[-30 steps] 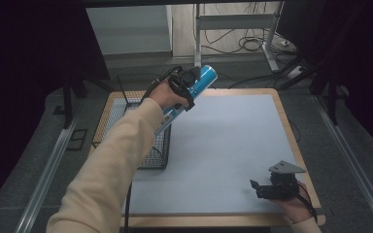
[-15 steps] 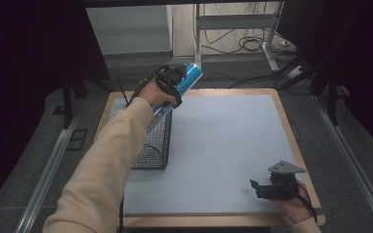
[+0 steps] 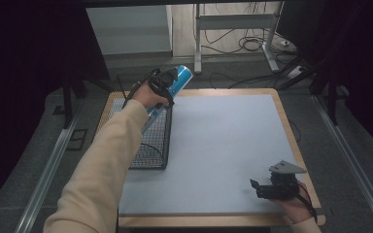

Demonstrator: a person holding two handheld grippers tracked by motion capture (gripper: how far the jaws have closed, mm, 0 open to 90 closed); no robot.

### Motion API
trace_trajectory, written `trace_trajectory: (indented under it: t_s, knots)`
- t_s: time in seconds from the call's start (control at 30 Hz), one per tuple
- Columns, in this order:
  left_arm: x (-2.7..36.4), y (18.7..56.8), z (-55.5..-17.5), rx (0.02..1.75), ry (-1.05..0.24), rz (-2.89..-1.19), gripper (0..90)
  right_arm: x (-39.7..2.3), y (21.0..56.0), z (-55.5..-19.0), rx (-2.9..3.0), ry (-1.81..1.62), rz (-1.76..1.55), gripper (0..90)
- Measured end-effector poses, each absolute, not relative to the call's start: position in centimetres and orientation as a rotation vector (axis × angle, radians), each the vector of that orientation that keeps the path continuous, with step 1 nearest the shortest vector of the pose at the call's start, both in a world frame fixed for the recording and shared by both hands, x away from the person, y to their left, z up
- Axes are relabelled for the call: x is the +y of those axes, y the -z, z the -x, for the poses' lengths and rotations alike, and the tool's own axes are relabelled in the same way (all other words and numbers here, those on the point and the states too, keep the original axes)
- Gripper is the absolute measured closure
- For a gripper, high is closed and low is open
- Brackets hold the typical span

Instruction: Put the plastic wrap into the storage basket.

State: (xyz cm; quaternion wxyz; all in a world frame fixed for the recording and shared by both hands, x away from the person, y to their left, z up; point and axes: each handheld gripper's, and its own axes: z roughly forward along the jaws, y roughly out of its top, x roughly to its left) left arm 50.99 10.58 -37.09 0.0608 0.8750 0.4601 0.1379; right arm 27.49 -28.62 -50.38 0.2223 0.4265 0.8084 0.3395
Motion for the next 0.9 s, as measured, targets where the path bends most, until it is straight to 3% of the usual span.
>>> trace_trajectory:
  t_s: [0.9]
  knots:
    - [12.7, 41.9, -53.4, 1.502, -0.418, -2.667, 31.4, -28.6, 50.5, -27.5, 2.237, -0.93, -1.179, 9.0]
